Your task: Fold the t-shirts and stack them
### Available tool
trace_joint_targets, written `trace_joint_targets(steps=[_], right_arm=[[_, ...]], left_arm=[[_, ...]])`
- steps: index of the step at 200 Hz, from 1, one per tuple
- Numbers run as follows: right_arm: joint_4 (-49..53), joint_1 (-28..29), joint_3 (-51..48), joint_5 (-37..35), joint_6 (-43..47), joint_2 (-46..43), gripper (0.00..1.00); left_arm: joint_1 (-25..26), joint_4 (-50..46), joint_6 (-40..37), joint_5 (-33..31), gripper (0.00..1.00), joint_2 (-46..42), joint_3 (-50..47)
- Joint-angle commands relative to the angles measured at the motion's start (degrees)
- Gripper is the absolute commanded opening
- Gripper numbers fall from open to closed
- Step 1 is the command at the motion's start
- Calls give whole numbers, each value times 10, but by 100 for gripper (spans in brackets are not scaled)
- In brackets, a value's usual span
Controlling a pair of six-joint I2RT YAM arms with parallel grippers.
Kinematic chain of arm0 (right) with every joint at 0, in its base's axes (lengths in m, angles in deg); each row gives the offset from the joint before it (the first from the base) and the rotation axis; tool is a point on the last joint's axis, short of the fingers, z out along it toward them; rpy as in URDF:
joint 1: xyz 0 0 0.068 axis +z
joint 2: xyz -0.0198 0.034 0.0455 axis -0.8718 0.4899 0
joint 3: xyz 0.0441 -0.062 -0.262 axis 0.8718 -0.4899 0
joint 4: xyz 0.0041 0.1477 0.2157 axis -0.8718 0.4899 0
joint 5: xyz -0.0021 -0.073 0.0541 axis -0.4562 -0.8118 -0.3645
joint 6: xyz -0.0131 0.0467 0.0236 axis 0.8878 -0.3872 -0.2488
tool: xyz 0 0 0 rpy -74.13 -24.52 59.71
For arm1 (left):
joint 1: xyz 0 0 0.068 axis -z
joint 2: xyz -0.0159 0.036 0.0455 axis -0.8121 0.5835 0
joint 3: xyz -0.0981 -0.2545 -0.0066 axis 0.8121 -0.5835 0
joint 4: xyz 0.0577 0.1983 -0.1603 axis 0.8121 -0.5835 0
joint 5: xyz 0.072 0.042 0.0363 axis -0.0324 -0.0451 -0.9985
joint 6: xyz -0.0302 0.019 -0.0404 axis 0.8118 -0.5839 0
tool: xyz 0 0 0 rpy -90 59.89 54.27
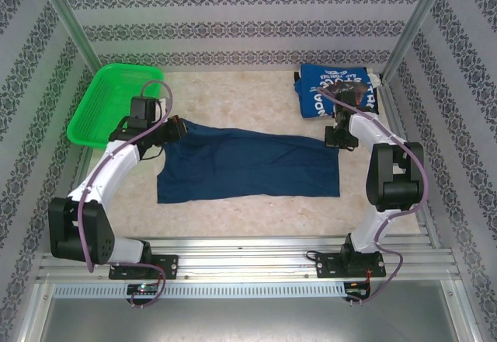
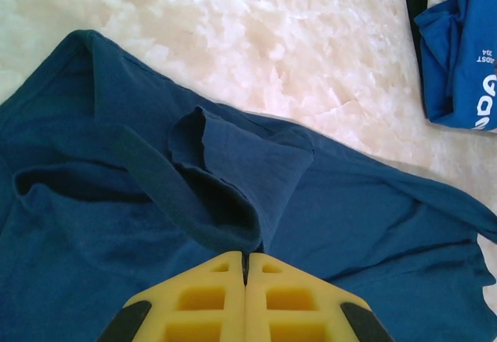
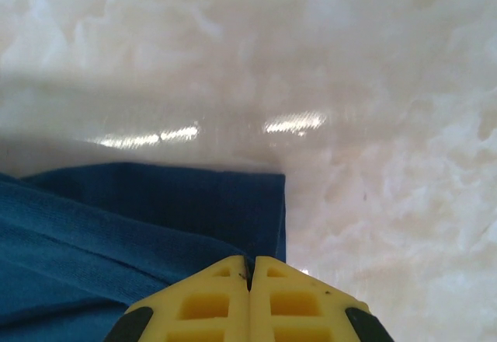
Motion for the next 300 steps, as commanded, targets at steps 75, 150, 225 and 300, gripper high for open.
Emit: trace_joint_targets(steps=[75,150,225,300], right_arm=[[19,19,-56,-52,-29,-36,0],[24,16,-74,-86,-19,-42,0],[13,16,-108,-79,-20,-41,5],[7,18,-131,-79,-24,-53,8]], left_arm=[[-6,-23,62,-47,1,-97,-111],[-6,-67,74,-92,0,-150,-150],[-6,-83,103,-108,1,-176,-194],[-6,-87,112,-122,1,-205,-227]])
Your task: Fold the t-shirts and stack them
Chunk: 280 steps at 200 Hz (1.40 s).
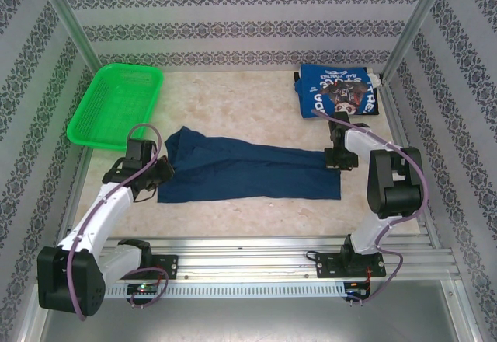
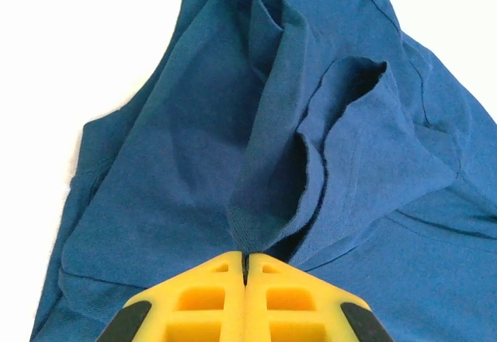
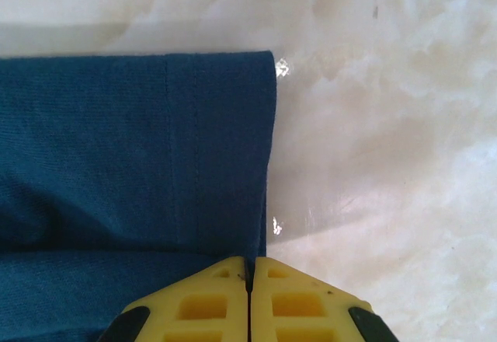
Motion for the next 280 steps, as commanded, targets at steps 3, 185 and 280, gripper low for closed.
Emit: trace_joint_targets(steps=[3,185,280], right_arm=[[5,1,-13,-18,-3,-22,8],[38,6,41,160,-117,-86,43],[75,13,43,137,-61,-30,47]], left_arm=[[-6,-20,14,-18,1,-22,-12],[-6,-27,50,-13,5,-122,-86],[-6,-16,57,-12,5,-134,-94]])
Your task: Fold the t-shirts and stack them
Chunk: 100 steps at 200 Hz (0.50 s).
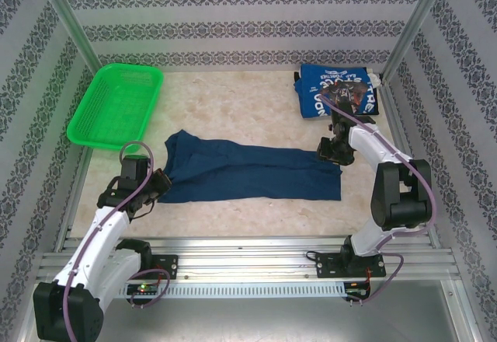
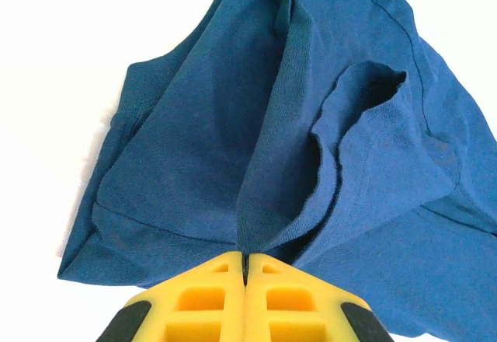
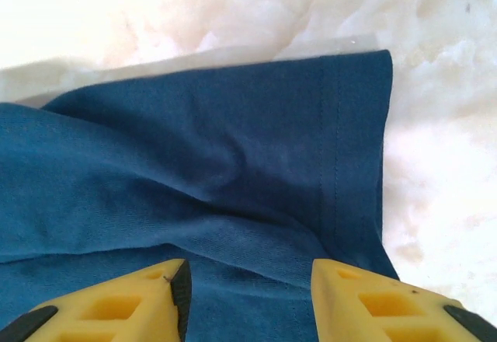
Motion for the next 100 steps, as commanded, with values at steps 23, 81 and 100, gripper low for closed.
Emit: trace_joint_targets(steps=[23,81,100], right_arm=[[7,14,-3,5,30,40,48],[23,4,-24,-50,66,21,50],[35,3,-20,-83,82,18,50]], left_arm=[[-6,3,9,-4,5,-6,-6],[-6,-14,2,-15,5,-17,9],[-6,-19,-2,-18,5,-15,15]])
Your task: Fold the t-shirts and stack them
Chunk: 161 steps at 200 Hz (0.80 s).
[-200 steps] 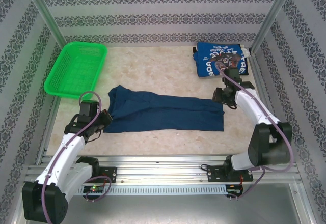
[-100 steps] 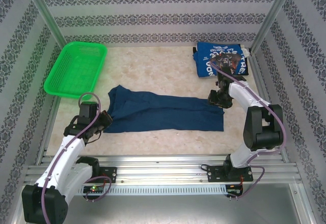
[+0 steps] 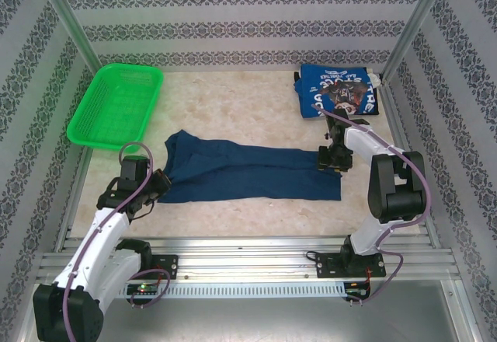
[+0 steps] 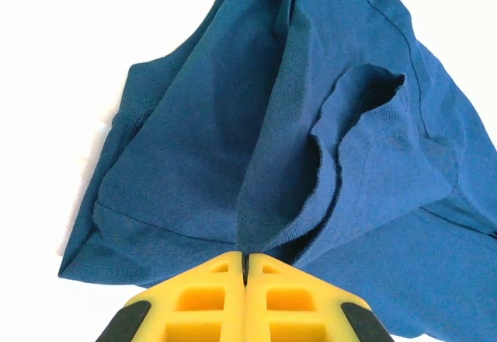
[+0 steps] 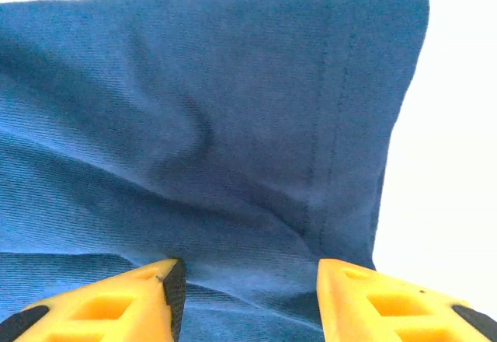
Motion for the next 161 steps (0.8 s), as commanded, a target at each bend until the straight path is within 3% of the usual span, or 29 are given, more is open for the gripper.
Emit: trace_joint_targets(steps=[1,26,60,83,98,114,161], right_arm=[[26,-4,-1,-54,34,-18,50],[27,-5,-2,-59,62,-27,51],[21,-3,-15,-14,73,-28,50],[23,-4,-12,-5,71,-10,46],[20,-4,-9,-6,68,2,41],[18,-6,2,-24,63,10,27],[22,-7,37,-60,81,23,0]], left_arm=[[-7,-19,-4,-15,5,-6,18],[-7,-24,-10,-18,5,-7,26],[-6,-26,-12,-20,5,-10,30],[-6,-27,-14,-21,5,-8,34],[-6,-28,-16,-21,5,-8,33],[-6,-27,-16,-21,5,-8,33],[-6,-30,-21,-27,5,-8,37]])
